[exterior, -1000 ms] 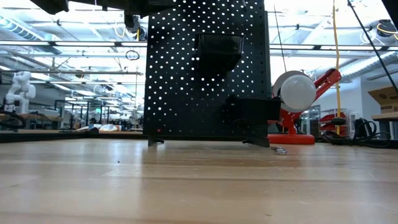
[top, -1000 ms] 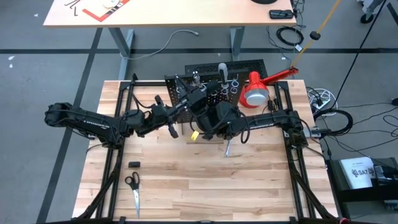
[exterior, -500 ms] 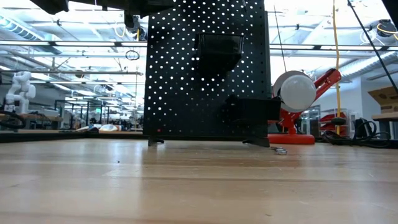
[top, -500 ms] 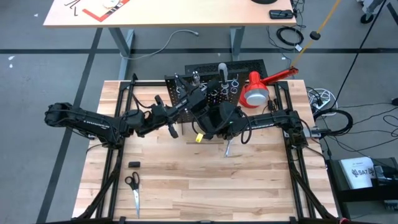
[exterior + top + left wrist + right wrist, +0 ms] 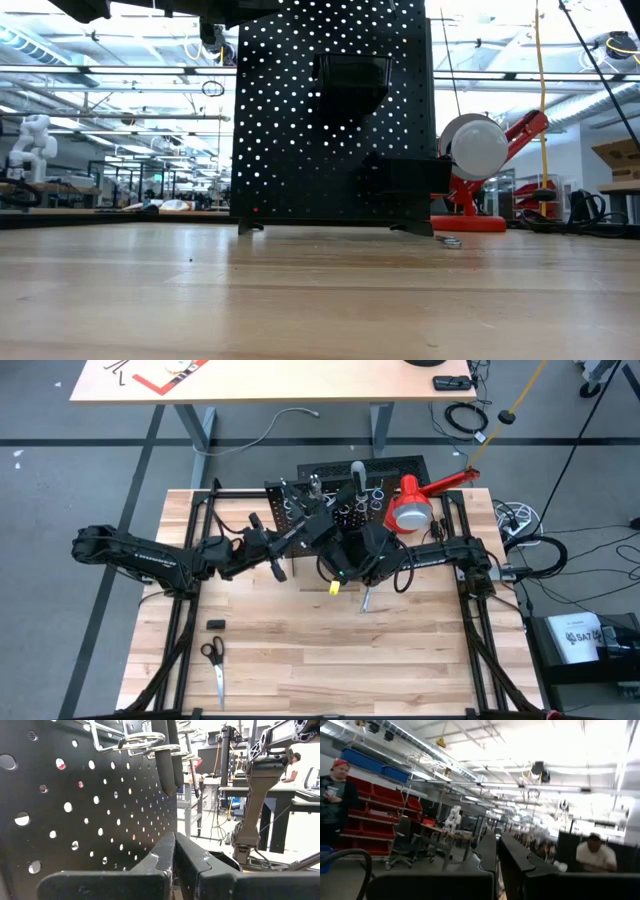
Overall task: Hang tools onto peg board
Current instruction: Unhang the wrench from the pegboard
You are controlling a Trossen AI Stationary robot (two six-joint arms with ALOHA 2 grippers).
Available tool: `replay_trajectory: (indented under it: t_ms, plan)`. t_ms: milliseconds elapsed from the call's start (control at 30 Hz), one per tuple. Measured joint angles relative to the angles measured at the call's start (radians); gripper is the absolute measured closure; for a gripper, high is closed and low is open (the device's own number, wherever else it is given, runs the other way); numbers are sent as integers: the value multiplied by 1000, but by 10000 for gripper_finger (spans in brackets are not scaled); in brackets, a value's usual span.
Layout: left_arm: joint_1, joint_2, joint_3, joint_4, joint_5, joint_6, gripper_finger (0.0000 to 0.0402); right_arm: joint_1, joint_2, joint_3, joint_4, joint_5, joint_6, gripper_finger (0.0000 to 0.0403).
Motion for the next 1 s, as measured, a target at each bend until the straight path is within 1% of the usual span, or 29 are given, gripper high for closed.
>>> replay_trajectory:
  t_ms: [200,300,367,467,533,600,667,700,767,900,933,967,1000]
  plan:
    - [0,0,0,-1,13,1,384,53,-23,0,11,-29,-230,403]
    - [0,0,0,-2,14,1,384,91,-49,0,6,-32,-314,403]
    - [0,0,0,-4,14,1,384,121,-68,1,-63,-21,-359,403]
    - [0,0,0,-4,14,1,384,164,-90,1,-248,62,-375,403]
    - [0,0,0,-4,16,1,384,191,-102,1,-385,168,-351,403]
    - [0,0,0,-4,19,0,384,218,-119,1,-561,280,-280,403]
    - [0,0,0,-4,19,0,384,246,-137,1,-791,372,-130,403]
    - [0,0,0,-4,19,0,384,262,-147,1,-944,407,-14,403]
    - [0,0,0,-4,19,0,384,295,-165,1,-1282,431,307,403]
    - [0,0,0,-4,19,0,384,365,-180,0,-1983,380,1137,403]
    - [0,0,0,-4,19,0,384,382,-178,-9,-2120,349,1321,403]
    - [0,0,0,-3,19,0,384,395,-173,-28,-2219,320,1474,403]
    - [0,0,0,-3,19,-1,384,410,-169,-52,-2293,296,1594,403]
